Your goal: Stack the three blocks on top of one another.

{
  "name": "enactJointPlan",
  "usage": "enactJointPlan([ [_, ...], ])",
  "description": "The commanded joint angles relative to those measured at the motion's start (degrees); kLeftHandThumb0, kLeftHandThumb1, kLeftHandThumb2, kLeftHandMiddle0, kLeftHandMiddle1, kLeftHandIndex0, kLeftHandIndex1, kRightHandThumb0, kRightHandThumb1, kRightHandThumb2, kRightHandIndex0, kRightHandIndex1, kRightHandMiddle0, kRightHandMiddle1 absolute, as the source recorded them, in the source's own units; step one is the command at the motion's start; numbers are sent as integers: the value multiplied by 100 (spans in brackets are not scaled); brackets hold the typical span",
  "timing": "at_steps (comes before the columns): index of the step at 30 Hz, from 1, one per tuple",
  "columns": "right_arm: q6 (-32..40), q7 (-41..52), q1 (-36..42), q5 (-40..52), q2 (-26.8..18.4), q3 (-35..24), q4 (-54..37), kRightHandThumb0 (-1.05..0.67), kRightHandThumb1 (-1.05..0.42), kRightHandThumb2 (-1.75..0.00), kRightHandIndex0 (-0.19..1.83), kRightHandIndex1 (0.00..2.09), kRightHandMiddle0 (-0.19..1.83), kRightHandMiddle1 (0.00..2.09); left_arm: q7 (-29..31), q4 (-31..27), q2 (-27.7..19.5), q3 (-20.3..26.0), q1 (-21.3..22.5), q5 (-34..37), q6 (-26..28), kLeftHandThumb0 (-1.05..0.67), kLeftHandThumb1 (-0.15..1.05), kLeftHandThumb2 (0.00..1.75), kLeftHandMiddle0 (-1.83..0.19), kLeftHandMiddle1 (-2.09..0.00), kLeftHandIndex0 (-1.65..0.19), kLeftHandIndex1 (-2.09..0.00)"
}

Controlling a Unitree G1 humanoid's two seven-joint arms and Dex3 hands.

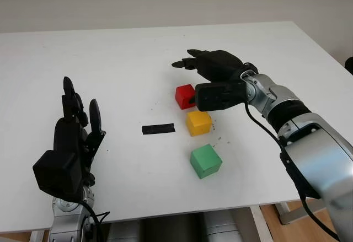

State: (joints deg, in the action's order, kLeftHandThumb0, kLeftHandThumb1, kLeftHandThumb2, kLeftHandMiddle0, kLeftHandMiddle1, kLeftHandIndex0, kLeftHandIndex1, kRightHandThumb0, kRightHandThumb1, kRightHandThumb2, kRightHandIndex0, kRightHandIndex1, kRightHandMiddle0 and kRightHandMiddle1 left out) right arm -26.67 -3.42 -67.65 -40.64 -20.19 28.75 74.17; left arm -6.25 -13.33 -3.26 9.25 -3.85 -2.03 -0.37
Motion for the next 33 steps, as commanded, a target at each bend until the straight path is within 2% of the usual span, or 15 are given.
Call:
enactJointPlan([
  [1,58,-34,-78,23,63,-3,54,-54,-84,-6,12,6,40,14,-14,-127,13,4,-17,-6,-2,-73,105,61,14,-5,14,-5],
  [12,195,85,-69,-60,158,150,120,-60,-82,-5,11,5,46,13,-10,-172,-25,49,-5,-16,24,-72,105,60,13,-6,13,-6],
  [33,633,181,8,-124,261,338,227,-52,-83,-6,11,5,50,9,4,-267,-13,29,-30,-15,118,-73,105,59,13,-6,13,-6],
])
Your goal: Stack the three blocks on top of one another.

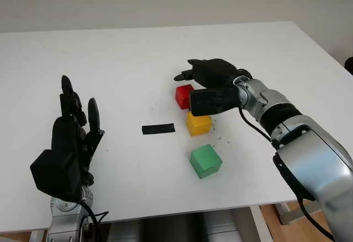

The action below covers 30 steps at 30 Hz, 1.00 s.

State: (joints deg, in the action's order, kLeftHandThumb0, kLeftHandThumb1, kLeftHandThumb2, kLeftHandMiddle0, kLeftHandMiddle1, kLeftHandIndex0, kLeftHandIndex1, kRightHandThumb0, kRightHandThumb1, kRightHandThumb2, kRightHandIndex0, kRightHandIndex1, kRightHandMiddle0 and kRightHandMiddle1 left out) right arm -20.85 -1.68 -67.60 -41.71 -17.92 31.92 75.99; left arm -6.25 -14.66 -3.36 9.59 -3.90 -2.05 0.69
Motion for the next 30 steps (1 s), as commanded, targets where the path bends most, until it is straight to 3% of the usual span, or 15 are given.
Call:
enactJointPlan([
  [1,81,1,2,-29,35,29,45,-53,-83,-6,12,6,51,9,8,-140,-5,-9,-31,-15,16,-73,105,59,13,-5,13,-6],
  [17,131,-123,105,-5,54,-11,54,-43,-85,-6,22,7,71,16,26,-136,-8,-48,-117,-36,-6,-72,105,62,14,-5,14,-5],
  [28,95,25,268,368,150,-352,83,-46,-88,-6,26,7,85,28,3,-98,17,-78,-119,-83,-51,-72,105,62,14,-5,14,-5],
  [30,126,100,288,453,176,-423,88,-47,-89,-6,26,6,77,46,2,-84,24,-78,-122,-80,-64,-73,105,62,14,-5,14,-5],
])
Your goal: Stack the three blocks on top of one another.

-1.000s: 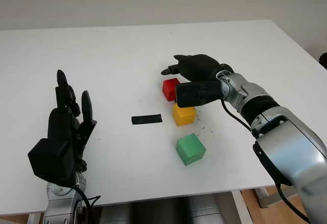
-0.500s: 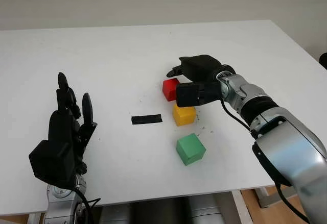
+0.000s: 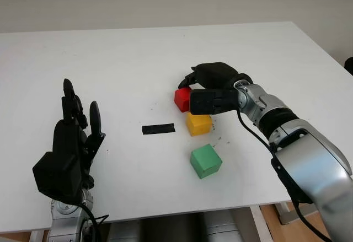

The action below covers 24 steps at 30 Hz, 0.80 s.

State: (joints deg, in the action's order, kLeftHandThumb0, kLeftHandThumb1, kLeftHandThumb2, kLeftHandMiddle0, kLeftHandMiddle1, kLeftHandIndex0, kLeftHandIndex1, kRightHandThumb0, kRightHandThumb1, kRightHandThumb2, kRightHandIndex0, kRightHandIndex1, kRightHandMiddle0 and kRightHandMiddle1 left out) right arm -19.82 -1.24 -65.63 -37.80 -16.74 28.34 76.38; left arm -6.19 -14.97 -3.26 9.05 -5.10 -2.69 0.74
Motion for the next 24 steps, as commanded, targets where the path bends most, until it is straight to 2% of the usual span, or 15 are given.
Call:
enactJointPlan([
  [1,47,97,103,119,74,-114,53,-47,-90,-5,26,6,68,62,0,-49,17,-22,-2,-6,-66,-73,105,62,14,-5,14,-5],
  [3,42,141,133,226,97,-216,49,-47,-91,-6,27,6,58,90,-12,-52,23,-25,-6,-19,-51,-73,105,61,14,-5,14,-5],
  [9,77,269,186,503,152,-475,38,-47,-93,-6,28,5,48,125,-37,-46,29,-38,-15,-73,-50,-73,105,63,14,-5,14,-5],
  [13,124,319,177,619,155,-588,27,-44,-94,-6,29,6,42,129,-29,-37,13,-39,-15,-94,-39,-73,105,63,14,-5,14,-5],
  [20,258,601,136,1216,194,-1142,-11,-39,-96,-6,27,5,36,138,-80,-46,42,-36,-13,-113,-7,-73,105,62,13,-6,13,-6],
  [24,276,612,109,1437,203,-1367,-57,-38,-96,-5,26,4,33,136,-44,-69,27,-53,-29,-86,-7,-74,105,62,14,-5,14,-5],
])
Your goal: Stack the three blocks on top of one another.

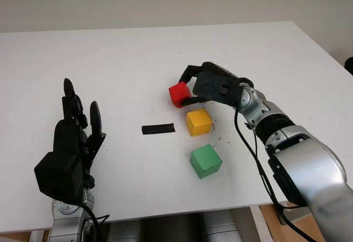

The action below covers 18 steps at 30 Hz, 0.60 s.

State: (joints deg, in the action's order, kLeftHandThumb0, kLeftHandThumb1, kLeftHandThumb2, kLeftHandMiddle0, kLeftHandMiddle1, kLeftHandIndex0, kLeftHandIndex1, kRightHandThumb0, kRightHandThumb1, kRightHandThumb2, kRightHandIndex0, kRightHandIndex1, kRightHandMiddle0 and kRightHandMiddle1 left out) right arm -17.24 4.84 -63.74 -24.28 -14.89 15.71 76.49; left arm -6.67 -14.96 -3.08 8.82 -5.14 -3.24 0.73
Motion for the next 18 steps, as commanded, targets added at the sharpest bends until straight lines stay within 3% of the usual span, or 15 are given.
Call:
enactJointPlan([
  [1,-6,13,-85,149,22,-169,-85,-39,-96,-5,24,4,33,137,6,-75,8,-34,-31,-33,-10,-73,105,62,14,-5,14,-5],
  [18,-672,728,1,643,141,-520,-432,-42,-95,-5,23,5,34,145,-14,-130,63,-53,-90,-63,12,-73,105,62,14,-5,15,-5],
])
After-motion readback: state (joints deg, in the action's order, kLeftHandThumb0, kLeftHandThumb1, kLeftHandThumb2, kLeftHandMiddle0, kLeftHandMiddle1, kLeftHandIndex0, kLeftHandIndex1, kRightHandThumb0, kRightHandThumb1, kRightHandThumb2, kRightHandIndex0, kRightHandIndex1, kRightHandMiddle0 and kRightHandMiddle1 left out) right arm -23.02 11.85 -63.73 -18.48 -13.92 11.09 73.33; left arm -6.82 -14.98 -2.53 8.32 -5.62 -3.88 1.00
